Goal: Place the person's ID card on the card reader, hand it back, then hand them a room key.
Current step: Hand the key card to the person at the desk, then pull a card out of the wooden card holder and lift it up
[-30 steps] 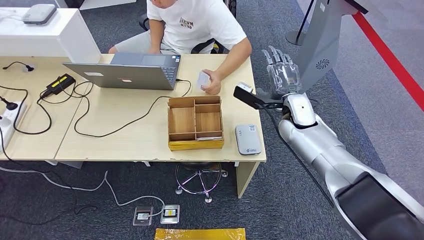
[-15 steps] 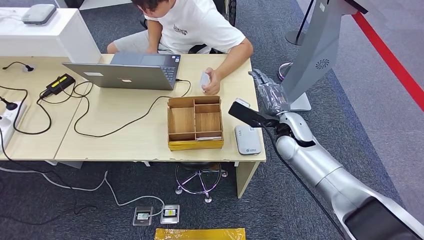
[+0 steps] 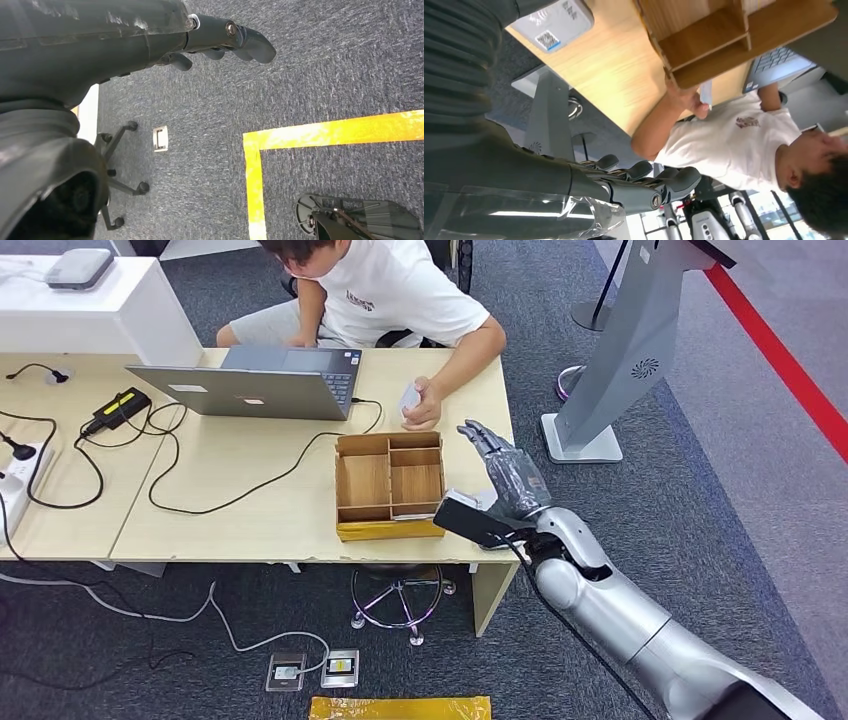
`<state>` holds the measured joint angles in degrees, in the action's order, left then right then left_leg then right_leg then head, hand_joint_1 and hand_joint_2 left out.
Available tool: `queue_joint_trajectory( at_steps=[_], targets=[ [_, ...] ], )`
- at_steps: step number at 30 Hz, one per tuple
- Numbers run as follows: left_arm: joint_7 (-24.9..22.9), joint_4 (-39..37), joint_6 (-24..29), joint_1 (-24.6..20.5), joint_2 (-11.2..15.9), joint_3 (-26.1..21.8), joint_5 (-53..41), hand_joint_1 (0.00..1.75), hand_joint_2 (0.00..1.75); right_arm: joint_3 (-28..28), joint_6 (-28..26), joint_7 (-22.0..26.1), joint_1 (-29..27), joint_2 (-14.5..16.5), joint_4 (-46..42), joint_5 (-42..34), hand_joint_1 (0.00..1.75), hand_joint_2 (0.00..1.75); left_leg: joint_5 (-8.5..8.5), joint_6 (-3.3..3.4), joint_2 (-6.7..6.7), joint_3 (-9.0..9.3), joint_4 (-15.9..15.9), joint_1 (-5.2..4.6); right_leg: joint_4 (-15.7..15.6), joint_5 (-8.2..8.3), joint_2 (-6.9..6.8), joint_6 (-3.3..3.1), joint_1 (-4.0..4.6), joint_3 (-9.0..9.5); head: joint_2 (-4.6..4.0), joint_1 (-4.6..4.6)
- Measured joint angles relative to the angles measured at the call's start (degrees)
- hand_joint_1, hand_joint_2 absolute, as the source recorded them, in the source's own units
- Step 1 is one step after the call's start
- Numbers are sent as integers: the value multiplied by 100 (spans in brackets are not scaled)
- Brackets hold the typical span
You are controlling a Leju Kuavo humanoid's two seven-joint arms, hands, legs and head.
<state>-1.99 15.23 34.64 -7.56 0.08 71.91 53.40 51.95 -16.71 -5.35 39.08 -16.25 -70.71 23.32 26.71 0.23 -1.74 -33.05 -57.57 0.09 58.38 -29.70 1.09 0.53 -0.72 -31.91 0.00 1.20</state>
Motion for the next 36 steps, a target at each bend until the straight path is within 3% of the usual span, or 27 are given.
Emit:
queue_joint_trajectory(
  at_steps=[24,36],
  targets=[
    [0,0,-61,-4,28,0,-11,0,0,331,516,359,-927,132,-858,564,0,175,2,-3,0,-1,1,0,0,-1,0,-1,0,0,0,-1],
    [-4,0,-84,-6,27,1,-71,0,0,452,-26,-63,-1160,463,-651,1279,0,175,3,-4,0,-1,2,0,0,-2,0,-2,0,0,0,0]
  ],
)
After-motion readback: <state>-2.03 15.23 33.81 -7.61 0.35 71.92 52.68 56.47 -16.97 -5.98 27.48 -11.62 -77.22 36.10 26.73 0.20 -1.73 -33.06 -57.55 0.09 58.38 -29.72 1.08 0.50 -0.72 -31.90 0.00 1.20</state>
